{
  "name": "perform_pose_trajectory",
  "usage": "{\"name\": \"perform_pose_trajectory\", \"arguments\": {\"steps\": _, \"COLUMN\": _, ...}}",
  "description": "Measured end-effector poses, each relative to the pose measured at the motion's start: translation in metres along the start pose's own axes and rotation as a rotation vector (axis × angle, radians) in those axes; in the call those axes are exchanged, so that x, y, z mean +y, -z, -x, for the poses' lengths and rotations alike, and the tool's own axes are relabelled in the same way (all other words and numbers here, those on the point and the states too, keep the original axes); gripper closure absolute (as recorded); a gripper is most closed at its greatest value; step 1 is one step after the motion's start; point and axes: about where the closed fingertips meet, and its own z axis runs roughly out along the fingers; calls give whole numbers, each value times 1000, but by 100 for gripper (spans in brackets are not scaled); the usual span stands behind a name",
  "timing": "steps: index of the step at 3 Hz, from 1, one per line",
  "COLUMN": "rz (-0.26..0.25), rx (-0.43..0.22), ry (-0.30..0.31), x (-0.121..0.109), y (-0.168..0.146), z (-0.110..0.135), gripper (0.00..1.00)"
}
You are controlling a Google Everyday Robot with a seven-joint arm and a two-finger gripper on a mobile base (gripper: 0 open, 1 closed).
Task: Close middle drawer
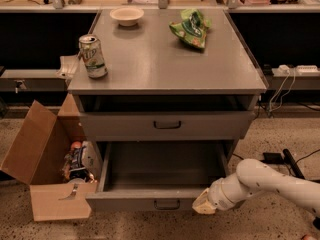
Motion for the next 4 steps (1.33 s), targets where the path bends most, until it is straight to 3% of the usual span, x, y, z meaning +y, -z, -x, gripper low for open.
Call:
{"name": "perform_pose_trajectory", "arguments": {"steps": 2, "rz": -121, "rx": 152, "ry": 268, "x": -7, "y": 4, "z": -21, "gripper": 100}}
{"name": "perform_pose_trajectory", "arguments": {"steps": 3, "rz": -146, "rx": 185, "ry": 350, "x": -17, "y": 5, "z": -29, "gripper": 100}}
{"name": "perform_pose_trajectory", "arguments": {"steps": 4, "rz": -158, "rx": 187, "ry": 375, "x": -23, "y": 5, "z": -33, "gripper": 100}}
